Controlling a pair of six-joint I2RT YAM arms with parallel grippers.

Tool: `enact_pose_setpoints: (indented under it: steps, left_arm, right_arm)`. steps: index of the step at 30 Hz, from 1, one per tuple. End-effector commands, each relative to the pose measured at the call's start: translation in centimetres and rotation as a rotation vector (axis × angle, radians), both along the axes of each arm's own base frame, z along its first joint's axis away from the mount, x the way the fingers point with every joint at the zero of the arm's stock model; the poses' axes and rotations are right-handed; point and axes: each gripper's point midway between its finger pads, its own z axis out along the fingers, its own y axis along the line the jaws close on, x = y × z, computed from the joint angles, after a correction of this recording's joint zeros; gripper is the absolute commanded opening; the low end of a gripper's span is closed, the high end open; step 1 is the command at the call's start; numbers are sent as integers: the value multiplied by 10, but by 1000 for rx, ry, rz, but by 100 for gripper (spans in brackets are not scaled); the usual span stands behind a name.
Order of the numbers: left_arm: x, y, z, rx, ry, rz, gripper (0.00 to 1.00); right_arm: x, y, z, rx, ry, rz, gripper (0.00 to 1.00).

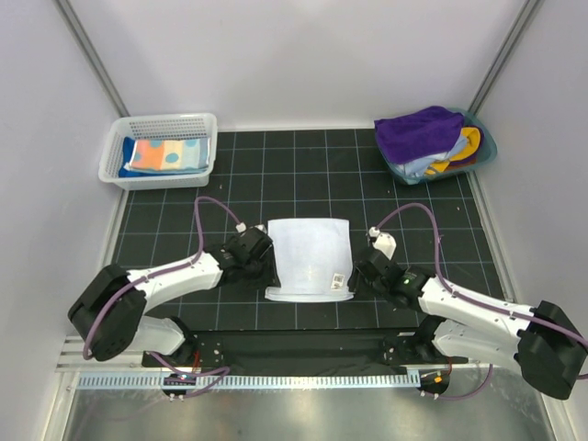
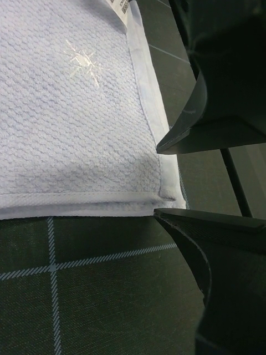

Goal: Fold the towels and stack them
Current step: Fold the towel

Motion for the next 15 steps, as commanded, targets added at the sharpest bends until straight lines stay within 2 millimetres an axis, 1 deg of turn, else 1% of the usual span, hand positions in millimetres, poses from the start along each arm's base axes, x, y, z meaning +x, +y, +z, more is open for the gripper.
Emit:
enact_pose_setpoints:
  steps: [1,7,12,15]
  left_arm:
    - [-3,-2,-4,-3,14,11,48]
    - [-6,-3,-10,0,22,13,48]
    - [-4,-5,-5,-25,4,22,46]
    - [-2,-8,3,-45,-13,21,41]
  right_arm:
    - [5,0,-2,1,-24,-27,47]
    - [6,1,-7,-6,-13,-28,47]
    - [6,2,-8,-5,-11,-27,47]
    - [6,3,-9,-6,-10,-27,46]
